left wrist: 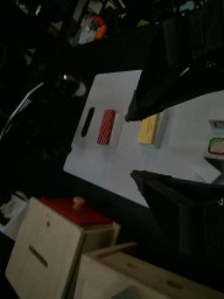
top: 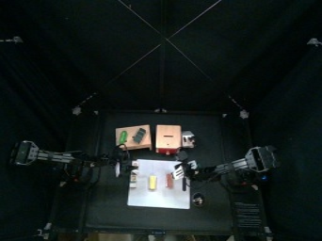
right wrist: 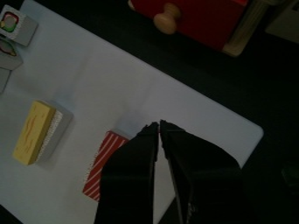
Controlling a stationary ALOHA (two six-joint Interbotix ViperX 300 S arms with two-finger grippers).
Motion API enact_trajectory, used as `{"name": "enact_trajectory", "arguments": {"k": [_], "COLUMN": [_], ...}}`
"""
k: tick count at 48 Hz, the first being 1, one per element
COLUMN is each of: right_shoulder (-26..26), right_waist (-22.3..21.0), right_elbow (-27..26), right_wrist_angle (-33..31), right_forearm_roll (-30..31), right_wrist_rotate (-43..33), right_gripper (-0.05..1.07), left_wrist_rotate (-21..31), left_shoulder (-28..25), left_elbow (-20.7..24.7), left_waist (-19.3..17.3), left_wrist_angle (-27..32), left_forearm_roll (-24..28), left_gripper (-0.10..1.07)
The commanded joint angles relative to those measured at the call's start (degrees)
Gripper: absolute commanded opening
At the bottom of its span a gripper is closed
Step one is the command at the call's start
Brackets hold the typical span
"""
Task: Place salmon onto rice
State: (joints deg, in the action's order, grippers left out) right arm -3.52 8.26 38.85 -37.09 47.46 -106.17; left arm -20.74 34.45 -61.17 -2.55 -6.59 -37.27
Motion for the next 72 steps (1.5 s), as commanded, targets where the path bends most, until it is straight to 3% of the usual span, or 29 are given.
{"name": "enact_trajectory", "arguments": {"k": [1,7,24,34,42,60,72], "right_shoulder": [-0.7,-0.5,-0.6,-0.5,-0.2,1.9,2.0], "right_waist": [-0.3,-0.5,-2.6,-4.2,-4.4,-4.6,-4.6], "right_elbow": [-0.7,-1.0,-2.0,-2.2,-2.2,-2.5,-2.2], "right_wrist_angle": [-0.1,0.1,0.7,2.4,3.2,4.1,4.2], "right_forearm_roll": [-0.1,0.1,0.1,-0.8,-1.3,-1.5,-1.5], "right_wrist_rotate": [0.0,0.0,0.1,0.0,0.0,0.0,0.0], "right_gripper": [0.53,0.53,0.53,0.53,0.53,0.53,0.53], "left_wrist_rotate": [0.0,0.0,0.4,2.8,6.9,21.8,31.6], "left_shoulder": [0.1,0.0,0.0,-0.9,-2.7,-10.4,-12.9], "left_elbow": [6.0,12.7,24.3,27.9,28.4,31.1,31.3], "left_waist": [-2.6,-4.6,-14.6,-21.8,-26.0,-25.7,-21.6], "left_wrist_angle": [7.6,18.3,33.6,38.6,41.0,45.9,46.4], "left_forearm_roll": [-0.5,1.1,11.6,14.5,19.9,41.0,48.3], "left_gripper": [0.86,0.86,0.87,0.87,0.87,0.87,0.89]}}
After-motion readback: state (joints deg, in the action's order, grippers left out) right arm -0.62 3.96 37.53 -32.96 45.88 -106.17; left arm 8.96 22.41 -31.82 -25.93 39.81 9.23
